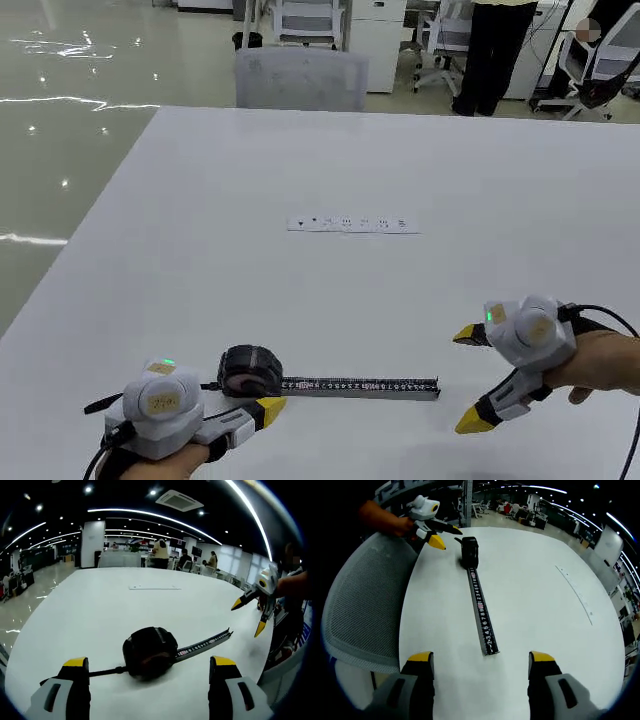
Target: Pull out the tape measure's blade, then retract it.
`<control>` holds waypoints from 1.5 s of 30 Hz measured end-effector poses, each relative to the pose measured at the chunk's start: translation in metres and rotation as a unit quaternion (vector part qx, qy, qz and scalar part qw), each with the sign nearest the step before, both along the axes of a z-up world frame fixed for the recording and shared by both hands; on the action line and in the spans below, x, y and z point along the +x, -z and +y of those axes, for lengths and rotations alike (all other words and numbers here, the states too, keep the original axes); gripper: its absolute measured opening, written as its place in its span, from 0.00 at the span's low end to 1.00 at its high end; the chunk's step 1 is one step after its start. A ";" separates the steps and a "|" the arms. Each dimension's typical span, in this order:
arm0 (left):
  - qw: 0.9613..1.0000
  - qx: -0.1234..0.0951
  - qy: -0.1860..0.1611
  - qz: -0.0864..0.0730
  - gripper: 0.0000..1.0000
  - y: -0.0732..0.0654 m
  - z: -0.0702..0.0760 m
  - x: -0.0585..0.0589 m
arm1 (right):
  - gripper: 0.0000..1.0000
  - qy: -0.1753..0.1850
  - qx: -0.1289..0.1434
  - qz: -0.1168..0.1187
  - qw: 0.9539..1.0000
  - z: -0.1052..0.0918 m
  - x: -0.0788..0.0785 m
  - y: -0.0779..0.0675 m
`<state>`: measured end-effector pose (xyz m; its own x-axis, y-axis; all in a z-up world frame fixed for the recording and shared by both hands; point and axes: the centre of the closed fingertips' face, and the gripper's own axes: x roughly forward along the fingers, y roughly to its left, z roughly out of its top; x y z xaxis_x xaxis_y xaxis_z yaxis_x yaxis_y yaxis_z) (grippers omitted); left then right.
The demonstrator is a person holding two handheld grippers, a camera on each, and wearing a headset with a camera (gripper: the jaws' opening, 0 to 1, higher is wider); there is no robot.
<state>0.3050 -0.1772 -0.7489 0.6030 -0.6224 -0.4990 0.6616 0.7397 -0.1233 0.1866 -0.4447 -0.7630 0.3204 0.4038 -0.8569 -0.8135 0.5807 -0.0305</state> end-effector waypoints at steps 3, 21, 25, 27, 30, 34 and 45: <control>1.000 -0.004 0.003 -0.007 1.00 -0.003 -0.003 0.000 | 0.65 -0.010 -0.007 0.006 1.000 -0.004 0.011 0.009; 1.000 0.000 0.011 -0.012 1.00 0.001 -0.003 -0.002 | 0.38 -0.062 -0.032 0.050 0.996 0.004 0.016 0.042; 1.000 0.001 0.015 -0.014 1.00 0.002 -0.004 -0.003 | 0.31 -0.069 -0.040 0.051 0.996 0.003 0.019 0.050; 1.000 0.003 0.017 -0.012 1.00 0.003 -0.004 -0.004 | 0.26 -0.063 -0.040 0.050 0.996 0.003 0.020 0.051; 1.000 0.002 0.017 -0.011 1.00 0.004 -0.005 -0.004 | 0.23 -0.063 -0.043 0.051 0.996 0.001 0.021 0.053; 1.000 0.001 0.013 -0.011 0.99 0.004 -0.005 -0.003 | 0.24 -0.048 -0.043 0.061 0.996 0.001 0.023 0.057; 1.000 0.002 0.006 -0.006 0.96 0.004 -0.008 -0.002 | 0.15 -0.057 -0.063 0.060 0.995 -0.001 0.023 0.061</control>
